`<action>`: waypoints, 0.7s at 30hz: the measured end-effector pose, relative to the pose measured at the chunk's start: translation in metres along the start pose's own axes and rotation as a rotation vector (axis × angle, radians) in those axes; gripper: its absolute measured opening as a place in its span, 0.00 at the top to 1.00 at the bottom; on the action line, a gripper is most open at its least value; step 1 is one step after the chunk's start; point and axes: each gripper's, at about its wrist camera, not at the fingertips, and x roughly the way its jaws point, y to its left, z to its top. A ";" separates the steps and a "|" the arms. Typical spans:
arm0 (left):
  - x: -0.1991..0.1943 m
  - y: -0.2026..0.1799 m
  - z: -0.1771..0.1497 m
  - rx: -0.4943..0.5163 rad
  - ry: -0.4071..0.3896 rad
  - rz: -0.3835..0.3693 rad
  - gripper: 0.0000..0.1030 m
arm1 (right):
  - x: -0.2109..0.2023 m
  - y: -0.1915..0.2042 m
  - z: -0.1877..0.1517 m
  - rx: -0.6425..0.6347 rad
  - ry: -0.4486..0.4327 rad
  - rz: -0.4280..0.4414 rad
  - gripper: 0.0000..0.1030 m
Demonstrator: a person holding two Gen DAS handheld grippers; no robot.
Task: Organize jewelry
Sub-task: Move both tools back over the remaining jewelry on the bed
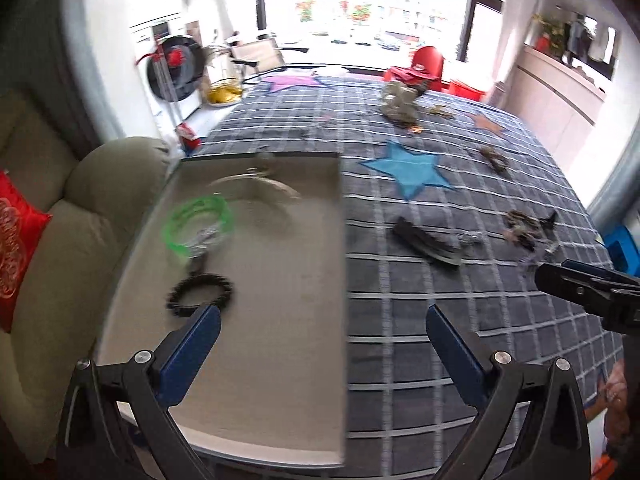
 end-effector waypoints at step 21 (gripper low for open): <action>0.057 -0.107 0.031 0.163 0.045 -0.103 0.00 | -0.019 -0.131 0.004 0.190 -0.059 -0.181 0.08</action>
